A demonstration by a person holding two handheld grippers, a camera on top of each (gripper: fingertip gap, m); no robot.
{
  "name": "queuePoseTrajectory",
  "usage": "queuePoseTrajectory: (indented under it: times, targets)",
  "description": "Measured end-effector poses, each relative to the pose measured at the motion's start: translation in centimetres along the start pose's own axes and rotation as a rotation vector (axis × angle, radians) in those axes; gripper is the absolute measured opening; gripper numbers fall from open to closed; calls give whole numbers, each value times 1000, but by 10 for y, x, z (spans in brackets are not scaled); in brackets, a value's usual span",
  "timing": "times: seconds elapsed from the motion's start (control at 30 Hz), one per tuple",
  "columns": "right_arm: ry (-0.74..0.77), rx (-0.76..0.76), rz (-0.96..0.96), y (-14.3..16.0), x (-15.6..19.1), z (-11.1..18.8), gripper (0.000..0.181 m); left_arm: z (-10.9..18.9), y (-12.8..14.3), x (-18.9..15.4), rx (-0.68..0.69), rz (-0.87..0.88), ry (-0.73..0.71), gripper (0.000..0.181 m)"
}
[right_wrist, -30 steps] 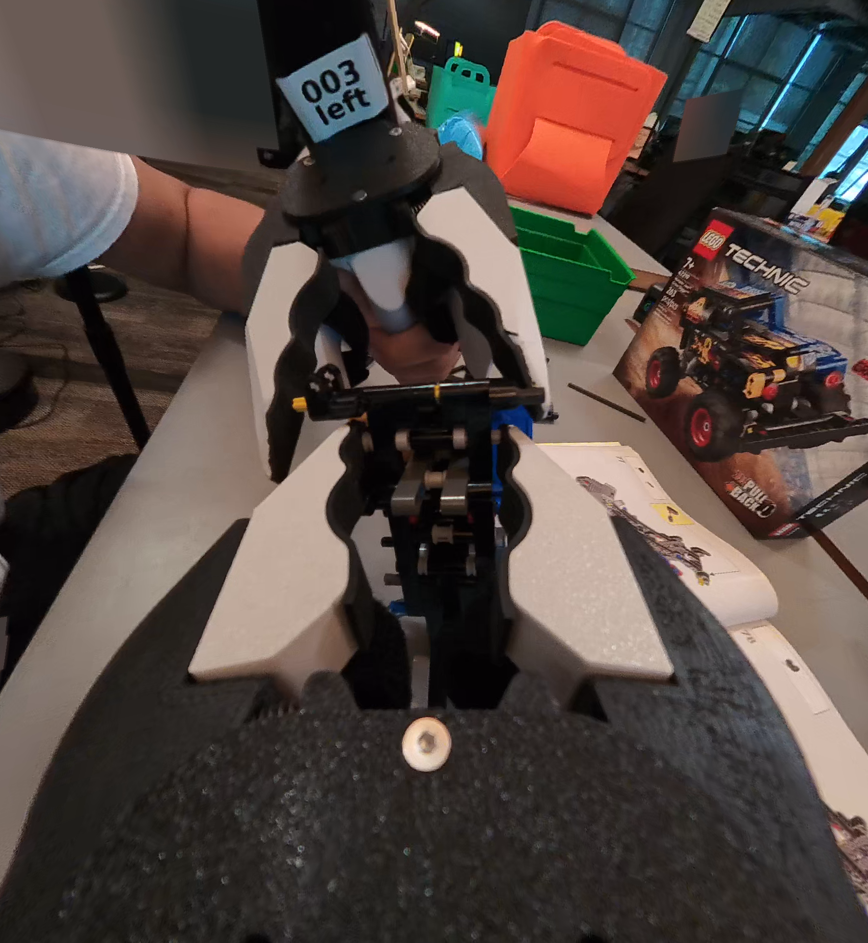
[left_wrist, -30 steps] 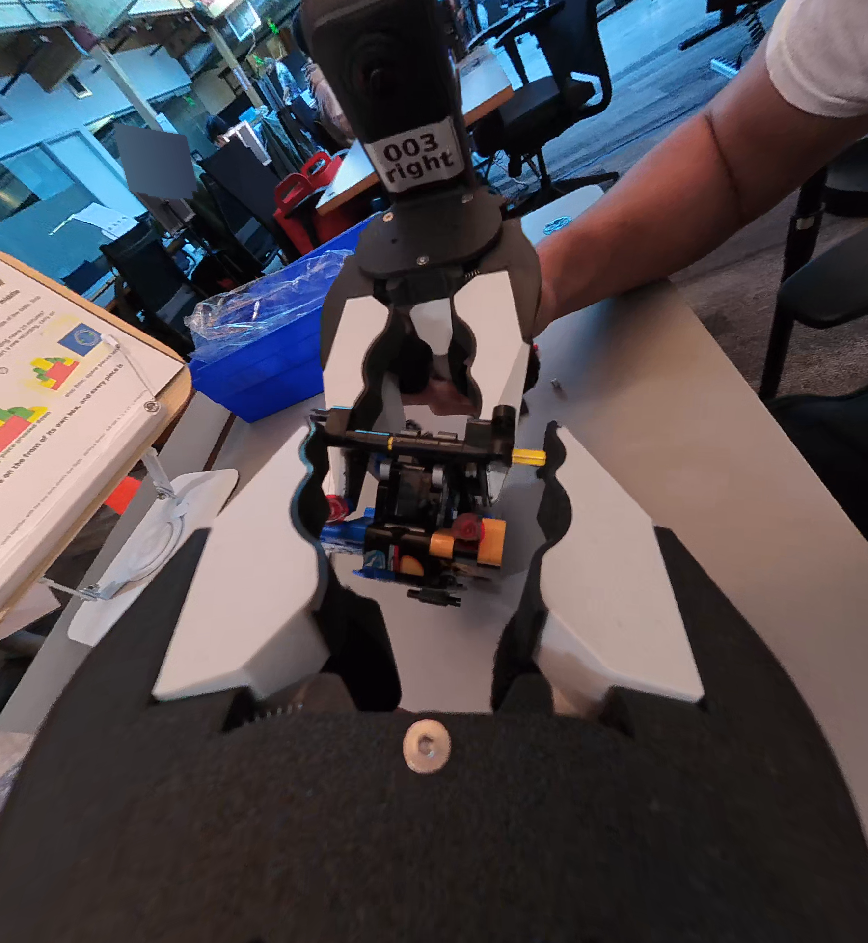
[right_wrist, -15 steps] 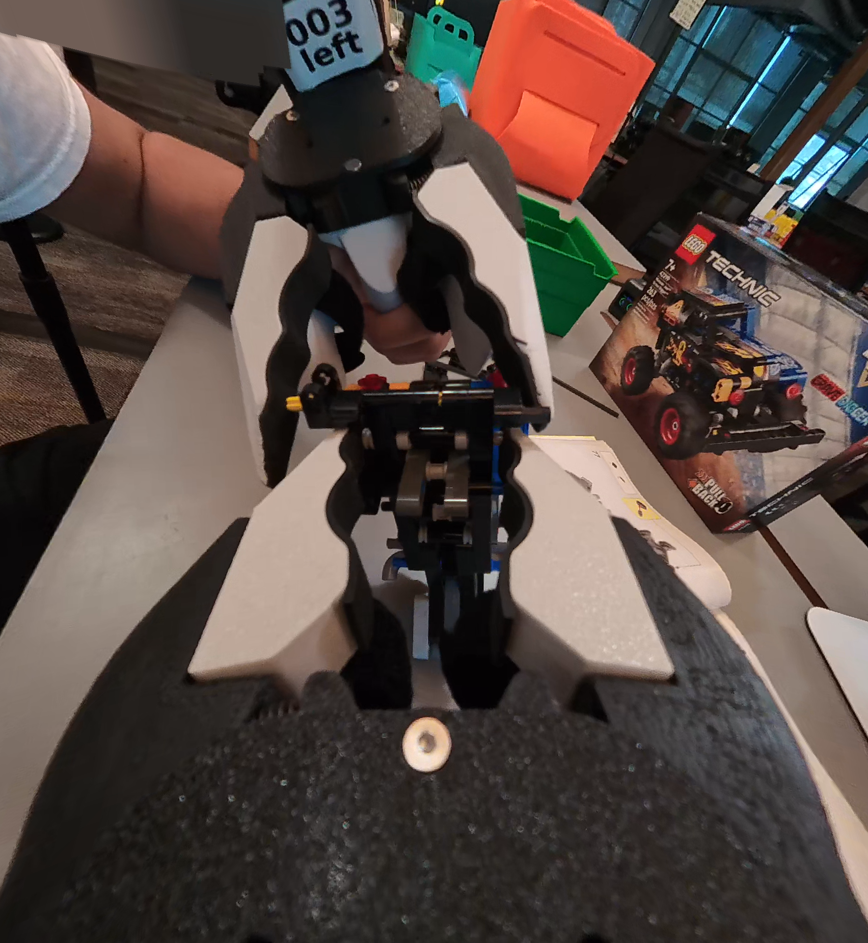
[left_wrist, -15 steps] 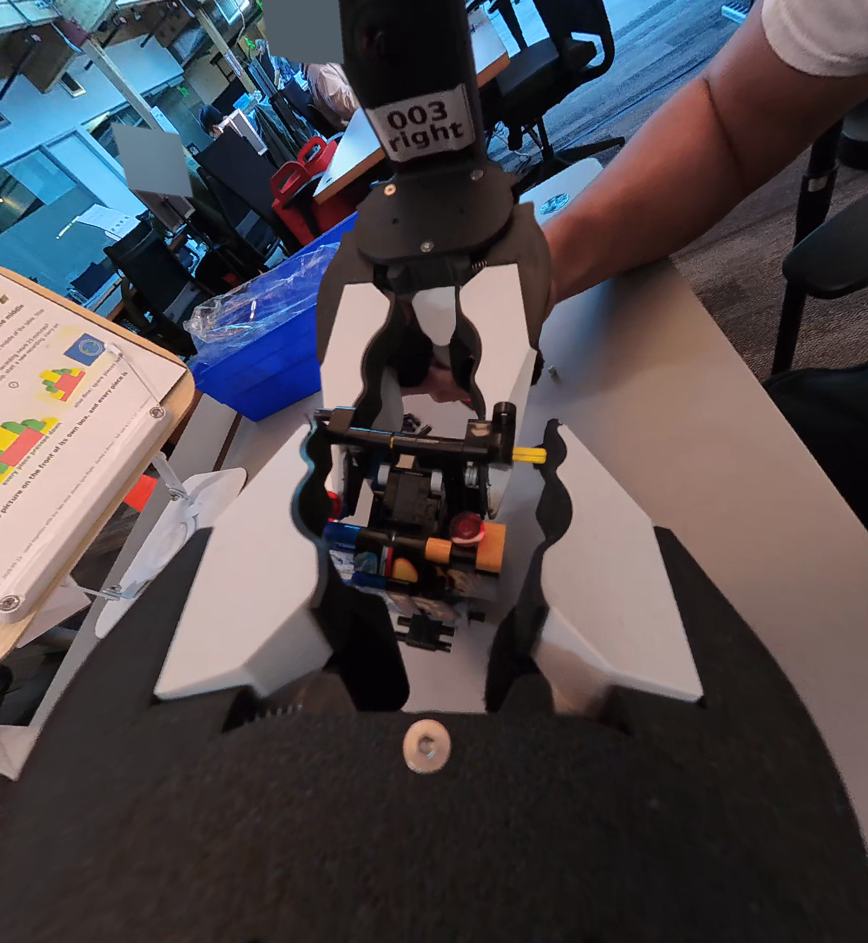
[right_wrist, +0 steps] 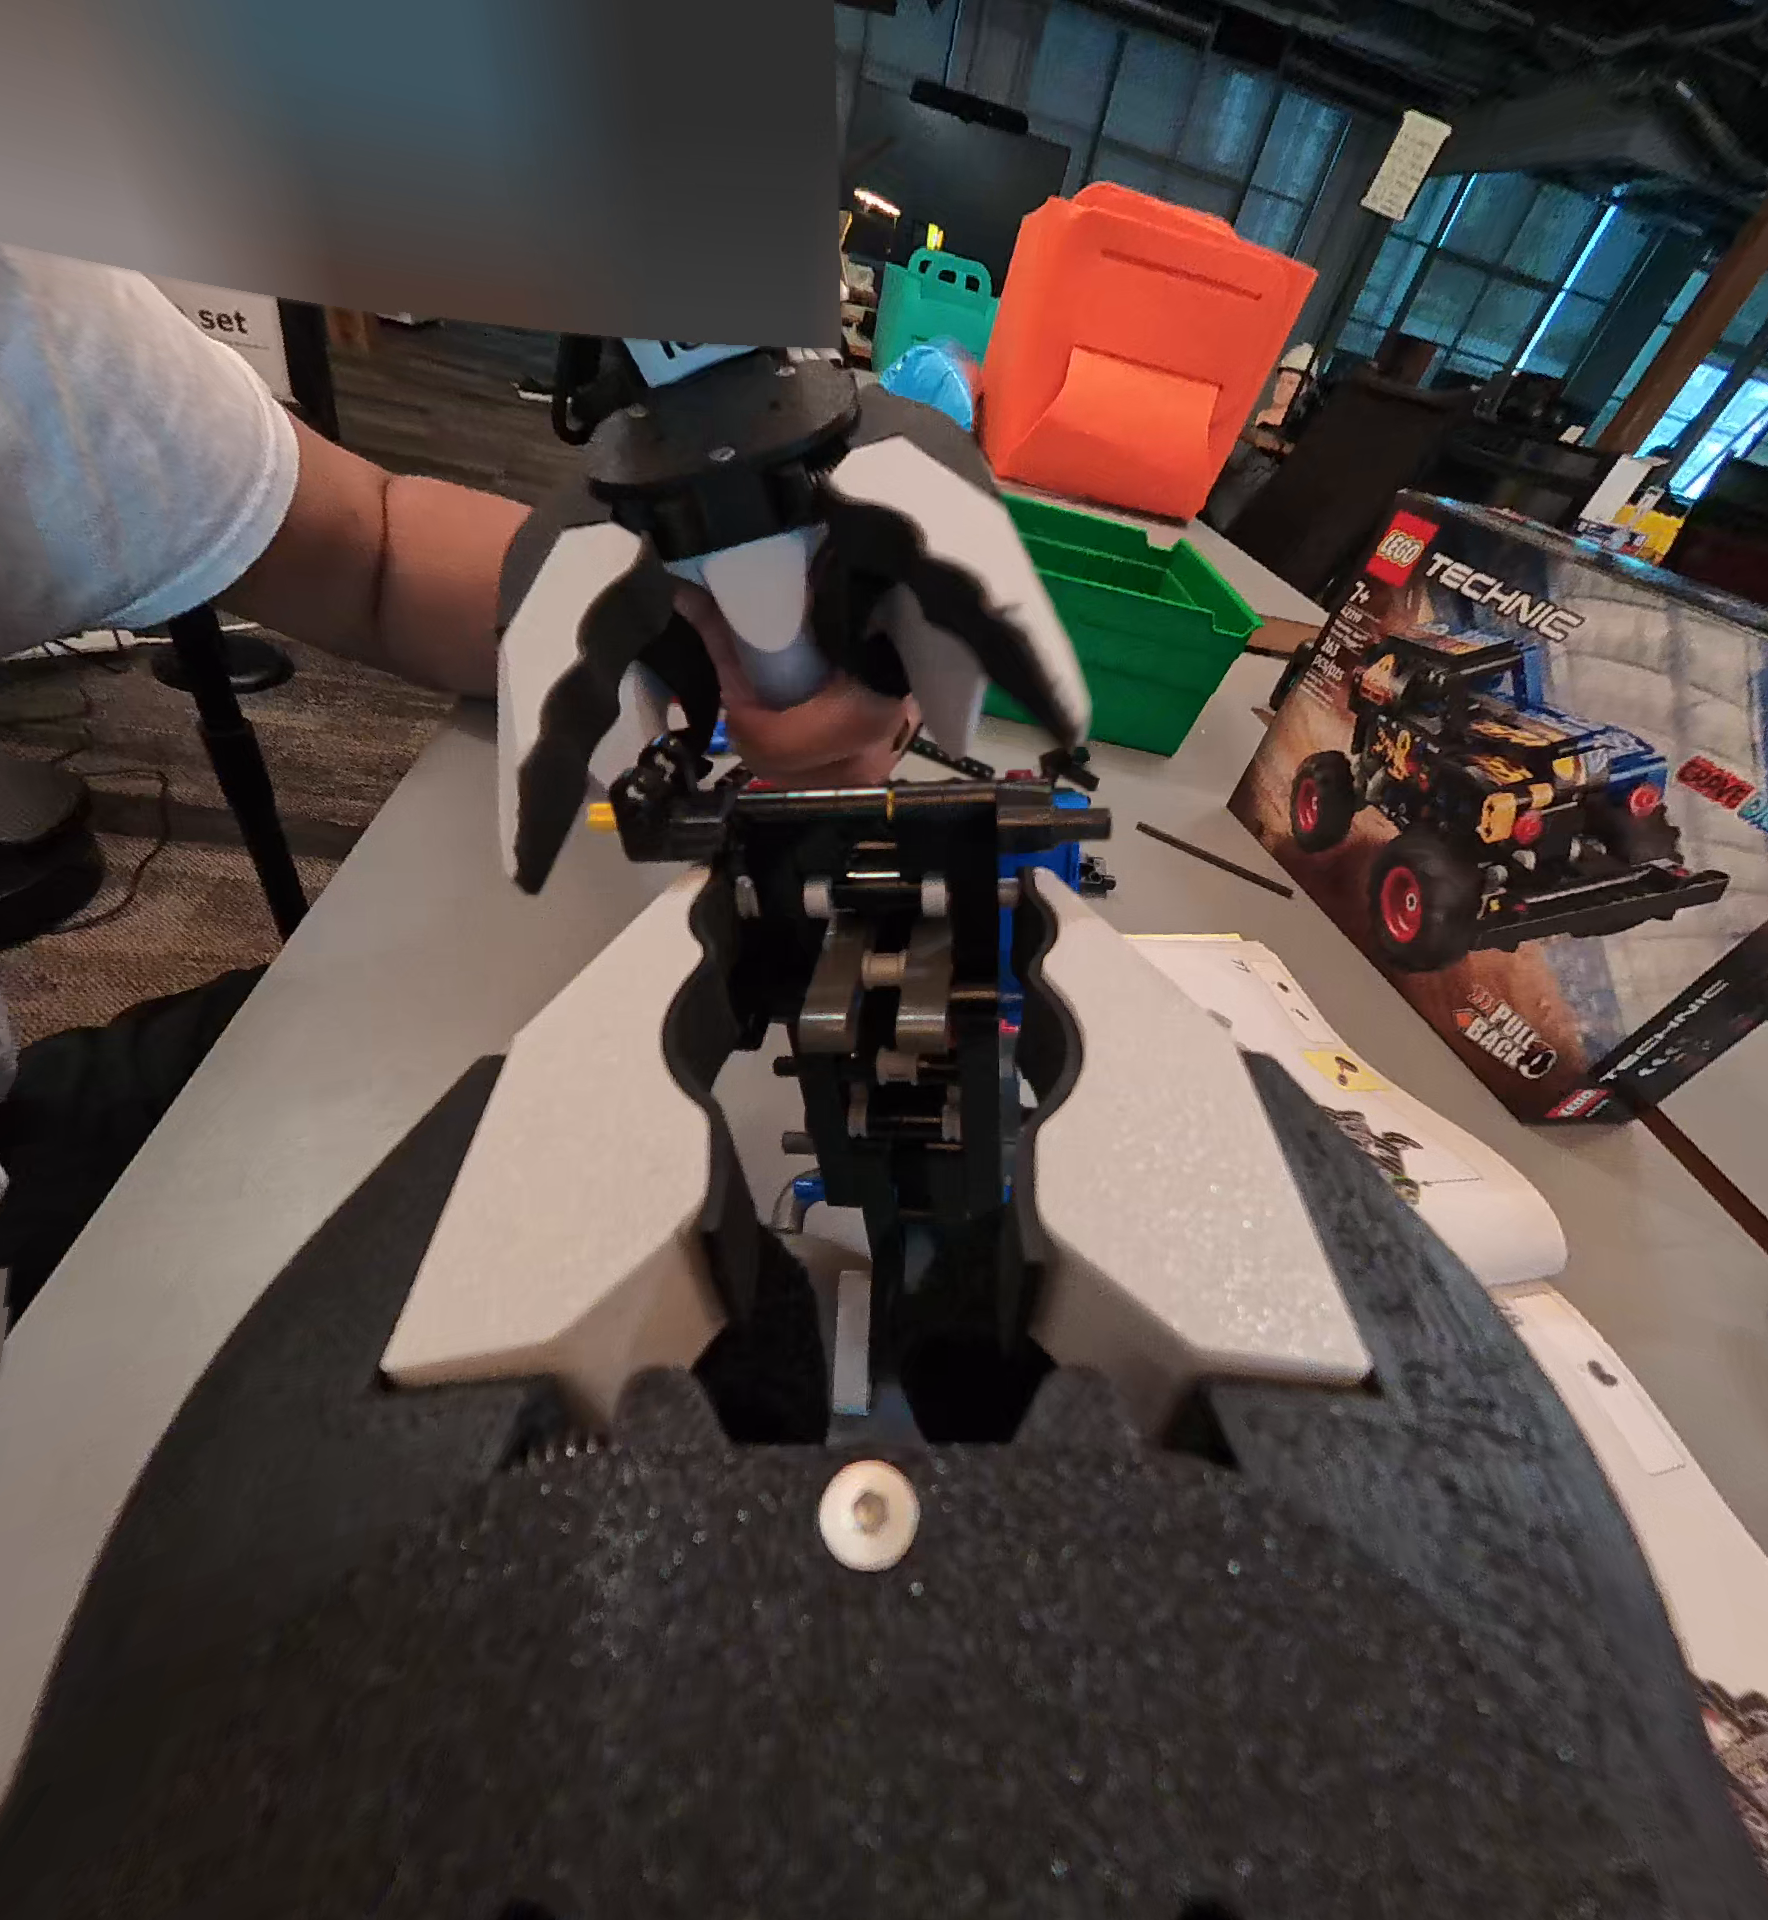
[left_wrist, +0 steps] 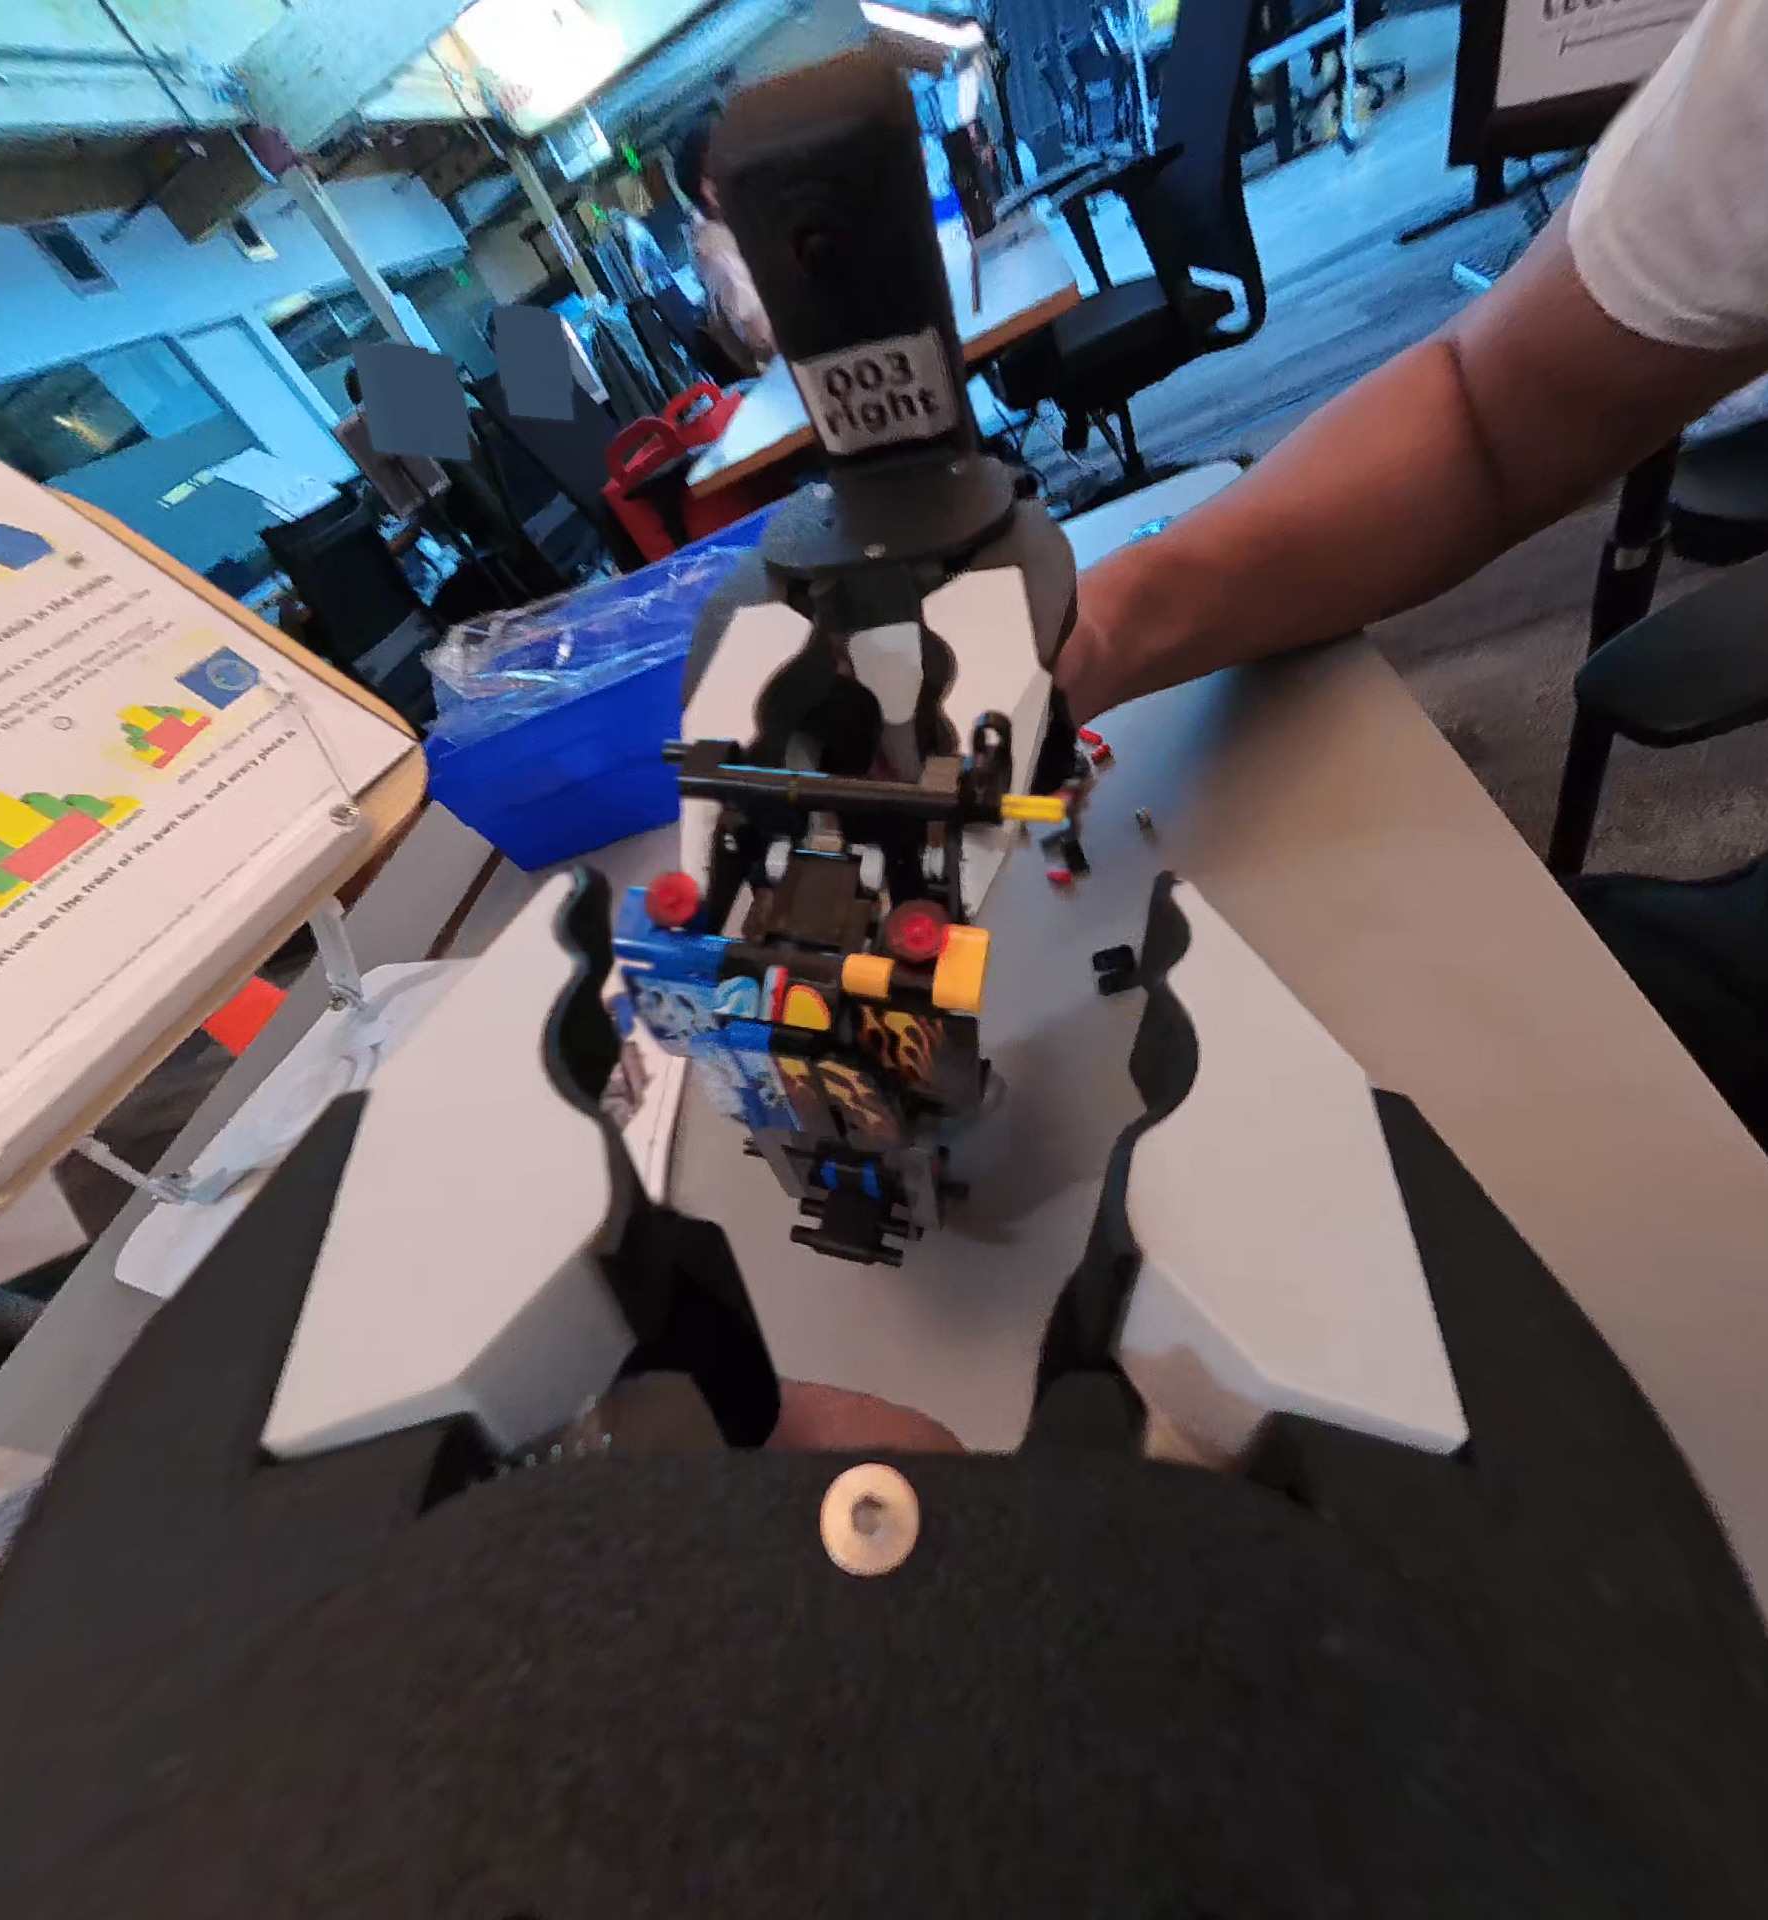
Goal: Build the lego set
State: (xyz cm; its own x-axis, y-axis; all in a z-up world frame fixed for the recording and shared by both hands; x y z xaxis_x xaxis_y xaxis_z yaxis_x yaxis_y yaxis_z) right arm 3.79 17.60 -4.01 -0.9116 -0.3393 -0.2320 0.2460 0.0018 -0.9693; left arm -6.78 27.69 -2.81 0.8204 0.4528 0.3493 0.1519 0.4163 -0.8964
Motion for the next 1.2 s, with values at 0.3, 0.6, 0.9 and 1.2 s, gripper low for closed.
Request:
queuePoseTrajectory:
  times: [0.3,0.6,0.9,1.2]
  targets:
    - [-40,-16,9,1,2,2,52,1,37,12,-49,121,57,74]
    - [-109,-61,-205,6,-14,4,52,-6,60,13,-179,205,116,70]
    - [-94,-60,-317,11,-24,-2,52,-19,62,20,-210,335,74,75]
    - [-86,-55,-398,14,-32,-4,51,-25,70,22,-99,403,155,86]
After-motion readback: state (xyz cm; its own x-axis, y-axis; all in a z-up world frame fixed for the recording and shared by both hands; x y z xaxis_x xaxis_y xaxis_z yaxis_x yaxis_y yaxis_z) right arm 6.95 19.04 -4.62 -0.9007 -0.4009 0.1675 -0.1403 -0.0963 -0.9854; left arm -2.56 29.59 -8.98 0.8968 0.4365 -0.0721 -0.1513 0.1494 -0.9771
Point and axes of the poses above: each gripper's, where its closed fingertips meet, z back along the fingers, y out of its underside, x = y × z across the jaws, the point moved 8 cm from there along z, back along the fingers, and after that the axes turned 13 degrees about y, right-handed, at the moved point
